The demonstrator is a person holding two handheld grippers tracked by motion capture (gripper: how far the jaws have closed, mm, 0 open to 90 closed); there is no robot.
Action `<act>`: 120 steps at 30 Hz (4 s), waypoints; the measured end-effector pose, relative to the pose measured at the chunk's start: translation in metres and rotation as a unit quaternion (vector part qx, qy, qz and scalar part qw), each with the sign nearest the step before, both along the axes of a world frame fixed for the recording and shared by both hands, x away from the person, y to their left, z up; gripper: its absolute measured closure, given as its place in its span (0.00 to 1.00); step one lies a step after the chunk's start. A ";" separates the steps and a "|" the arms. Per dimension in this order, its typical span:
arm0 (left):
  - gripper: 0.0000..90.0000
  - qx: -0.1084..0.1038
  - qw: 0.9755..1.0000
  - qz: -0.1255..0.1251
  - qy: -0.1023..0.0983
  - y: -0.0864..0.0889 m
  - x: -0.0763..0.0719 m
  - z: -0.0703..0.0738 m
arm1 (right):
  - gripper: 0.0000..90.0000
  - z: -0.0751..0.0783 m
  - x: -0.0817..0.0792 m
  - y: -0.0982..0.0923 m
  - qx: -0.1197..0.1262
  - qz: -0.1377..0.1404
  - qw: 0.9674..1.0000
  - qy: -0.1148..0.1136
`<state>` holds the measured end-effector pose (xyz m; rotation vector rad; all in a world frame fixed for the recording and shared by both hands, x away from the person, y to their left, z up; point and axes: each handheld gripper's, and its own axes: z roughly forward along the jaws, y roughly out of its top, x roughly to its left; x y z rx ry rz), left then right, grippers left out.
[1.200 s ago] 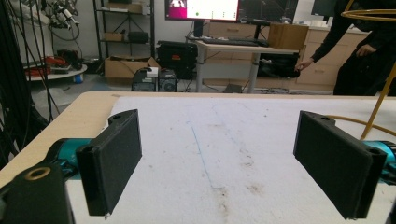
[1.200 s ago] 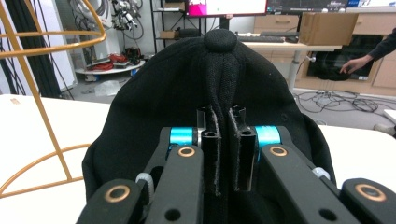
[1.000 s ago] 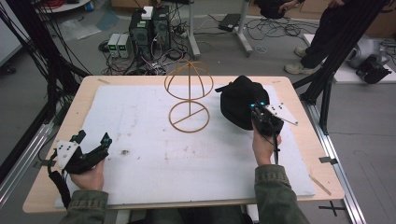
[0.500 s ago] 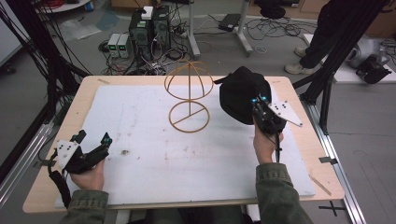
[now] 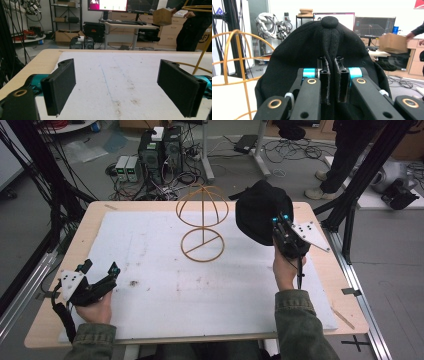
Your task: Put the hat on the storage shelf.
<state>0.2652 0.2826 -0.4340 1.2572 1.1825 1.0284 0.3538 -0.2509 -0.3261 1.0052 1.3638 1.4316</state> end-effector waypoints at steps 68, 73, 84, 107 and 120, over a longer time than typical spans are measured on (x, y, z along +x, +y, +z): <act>0.17 -0.007 1.000 0.006 -0.004 0.007 0.003 -0.001 | 0.95 0.080 0.037 0.103 0.028 0.118 0.991 -0.062; 0.17 -0.008 1.000 0.008 -0.004 0.007 0.003 -0.001 | 0.95 0.080 0.039 0.112 0.025 0.126 0.990 -0.061; 0.17 -0.010 1.000 0.007 -0.003 0.008 0.003 -0.001 | 0.95 0.073 0.043 0.126 0.012 0.143 0.989 -0.046; 0.17 -0.012 1.000 0.007 -0.002 0.009 0.005 -0.002 | 0.95 0.048 0.055 0.135 -0.008 0.157 0.987 0.006; 0.17 -0.016 1.000 0.007 0.001 0.011 0.005 -0.003 | 0.94 0.043 0.060 0.138 -0.018 0.165 0.986 0.031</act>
